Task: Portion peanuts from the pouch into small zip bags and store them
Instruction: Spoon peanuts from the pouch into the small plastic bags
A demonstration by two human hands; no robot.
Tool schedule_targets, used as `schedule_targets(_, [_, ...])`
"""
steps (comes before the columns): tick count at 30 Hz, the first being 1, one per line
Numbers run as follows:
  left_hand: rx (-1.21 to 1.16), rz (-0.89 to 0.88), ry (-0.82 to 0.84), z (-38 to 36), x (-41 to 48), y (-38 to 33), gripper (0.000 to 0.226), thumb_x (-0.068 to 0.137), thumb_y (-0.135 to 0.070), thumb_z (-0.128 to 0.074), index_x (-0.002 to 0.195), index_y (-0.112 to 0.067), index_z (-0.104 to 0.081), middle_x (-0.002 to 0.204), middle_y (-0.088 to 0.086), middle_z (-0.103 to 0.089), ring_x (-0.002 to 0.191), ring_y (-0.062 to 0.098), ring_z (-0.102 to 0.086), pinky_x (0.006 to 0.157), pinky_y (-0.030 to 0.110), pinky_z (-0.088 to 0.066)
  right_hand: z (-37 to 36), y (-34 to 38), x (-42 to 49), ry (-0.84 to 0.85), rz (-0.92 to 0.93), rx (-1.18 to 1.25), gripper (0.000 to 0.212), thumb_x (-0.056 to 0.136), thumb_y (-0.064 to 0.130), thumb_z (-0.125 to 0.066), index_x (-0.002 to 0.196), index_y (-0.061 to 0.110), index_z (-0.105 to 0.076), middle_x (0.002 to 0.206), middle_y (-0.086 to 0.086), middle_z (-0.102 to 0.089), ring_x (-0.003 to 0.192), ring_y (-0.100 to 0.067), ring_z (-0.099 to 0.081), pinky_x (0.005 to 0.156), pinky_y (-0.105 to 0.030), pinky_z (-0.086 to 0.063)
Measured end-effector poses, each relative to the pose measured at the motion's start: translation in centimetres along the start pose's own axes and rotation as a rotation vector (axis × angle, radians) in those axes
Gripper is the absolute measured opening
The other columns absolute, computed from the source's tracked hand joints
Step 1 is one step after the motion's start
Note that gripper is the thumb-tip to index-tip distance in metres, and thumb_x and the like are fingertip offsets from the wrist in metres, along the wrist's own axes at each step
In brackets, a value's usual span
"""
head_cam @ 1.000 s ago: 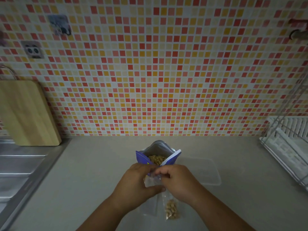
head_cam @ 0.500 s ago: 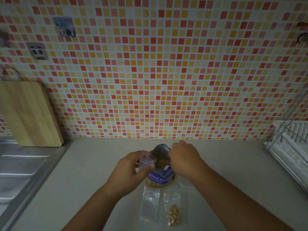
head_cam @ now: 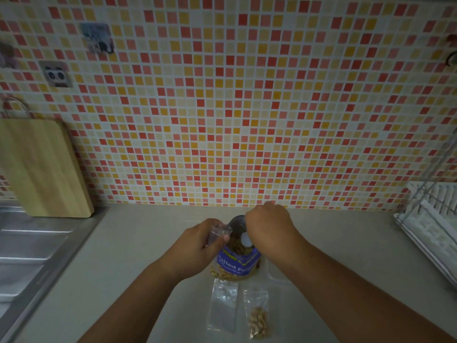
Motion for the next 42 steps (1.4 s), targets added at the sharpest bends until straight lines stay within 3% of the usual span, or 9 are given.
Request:
schedule_targets(4, [-0.058, 0.01, -0.005, 0.1, 0.1, 0.0, 0.031, 0.092, -0.042, -0.047, 0.118, -0.026, -0.054, 0.105, -0.008, -0.065, 0.092, 0.004, -0.06, 0.074, 0.014, -0.046, -2.4, 1.9, 1.3, 0.204, -0.043, 0.105, 0.041, 0.086, 0.02, -0.062, 0.125, 0.009, -0.055, 0.128, -0.011, -0.054, 0.118, -0.027, -0.051, 0.095, -0.034, -0.043])
schedule_targets(9, [-0.081, 0.011, 0.0, 0.1, 0.2, 0.0, 0.031, 0.092, -0.042, -0.047, 0.117, -0.025, -0.054, 0.103, -0.009, -0.065, 0.093, 0.006, -0.061, 0.074, 0.013, -0.046, -2.9, 1.6, 2.4, 0.274, -0.201, 0.287, 0.055, 0.085, 0.024, -0.066, 0.134, 0.009, -0.046, 0.137, -0.01, -0.048, 0.127, -0.026, -0.048, 0.103, -0.033, -0.041])
schedule_targets(18, [-0.091, 0.027, 0.011, 0.0, 0.4, 0.1, 0.033, 0.091, -0.044, -0.046, 0.118, -0.026, -0.053, 0.102, -0.011, -0.064, 0.088, -0.002, -0.059, 0.069, 0.007, -0.042, -4.7, 0.6, 1.9, 0.085, -0.328, 0.443, 0.032, 0.087, 0.028, -0.058, 0.117, 0.017, -0.062, 0.112, -0.005, -0.065, 0.103, -0.024, -0.06, 0.092, -0.032, -0.042])
schedule_targets(26, [-0.201, 0.087, 0.019, 0.5, 0.4, 0.5, 0.035, 0.09, -0.047, -0.047, 0.117, -0.027, -0.055, 0.109, -0.005, -0.066, 0.1, 0.007, -0.06, 0.087, 0.029, -0.052, -5.8, -2.0, 0.9, 0.021, -0.403, 0.801, 0.026, 0.089, 0.027, -0.051, 0.096, 0.015, -0.073, 0.095, -0.005, -0.07, 0.085, -0.022, -0.063, 0.075, -0.03, -0.048])
schedule_targets(30, [-0.322, 0.112, -0.106, 1.8, 0.3, 0.0, 0.024, 0.09, -0.04, -0.051, 0.111, -0.029, -0.056, 0.102, -0.013, -0.063, 0.097, 0.002, -0.058, 0.076, 0.017, -0.047, -5.3, -3.9, -0.3, 0.018, -0.406, 0.918, 0.029, 0.089, 0.018, -0.047, 0.095, 0.005, -0.072, 0.099, -0.016, -0.07, 0.087, -0.026, -0.063, 0.073, -0.028, -0.045])
schedule_targets(32, [-0.236, 0.101, -0.121, 2.2, 0.5, 0.0, 0.024, 0.088, -0.042, -0.054, 0.11, -0.033, -0.052, 0.097, -0.019, -0.06, 0.091, -0.001, -0.057, 0.069, 0.012, -0.045, -5.1, -4.7, -0.8, 0.037, -0.39, 0.951, 0.03, 0.09, 0.013, -0.045, 0.101, 0.002, -0.071, 0.102, -0.017, -0.069, 0.094, -0.029, -0.063, 0.073, -0.026, -0.041])
schedule_targets(34, [-0.082, 0.062, -0.114, 2.4, 0.6, 0.0, 0.027, 0.085, -0.045, -0.057, 0.11, -0.035, -0.052, 0.094, -0.022, -0.057, 0.086, 0.0, -0.056, 0.066, 0.012, -0.044, -5.1, -5.5, -1.3, 0.007, -0.394, 1.014, 0.026, 0.088, 0.013, -0.05, 0.1, 0.006, -0.072, 0.088, -0.011, -0.067, 0.085, -0.024, -0.062, 0.077, -0.031, -0.048])
schedule_targets(38, [0.218, -0.039, -0.075, 2.0, 0.8, -0.4, 0.047, 0.079, -0.055, -0.06, 0.121, -0.034, -0.05, 0.112, -0.011, -0.06, 0.099, 0.009, -0.052, 0.083, 0.025, -0.045, -4.6, -7.0, -1.9, -0.041, -0.438, 1.137, 0.019, 0.085, 0.013, -0.057, 0.095, 0.007, -0.073, 0.067, 0.001, -0.06, 0.063, -0.013, -0.054, 0.064, -0.024, -0.048])
schedule_targets(42, [0.398, -0.089, -0.044, 1.0, 1.3, -1.2, 0.055, 0.081, -0.057, -0.056, 0.129, -0.033, -0.044, 0.127, -0.01, -0.056, 0.114, 0.014, -0.048, 0.093, 0.03, -0.039, -3.0, -8.0, -2.1, -0.102, -0.413, 1.117, 0.018, 0.085, 0.012, -0.057, 0.093, 0.006, -0.073, 0.063, 0.004, -0.059, 0.06, -0.011, -0.053, 0.063, -0.024, -0.046])
Point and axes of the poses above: each hand's wrist, its own x-axis towards the middle knuckle, its own z-axis out of the back of the hand, y = z × x, the point moved 2 cm from there along x, towards the middle knuckle
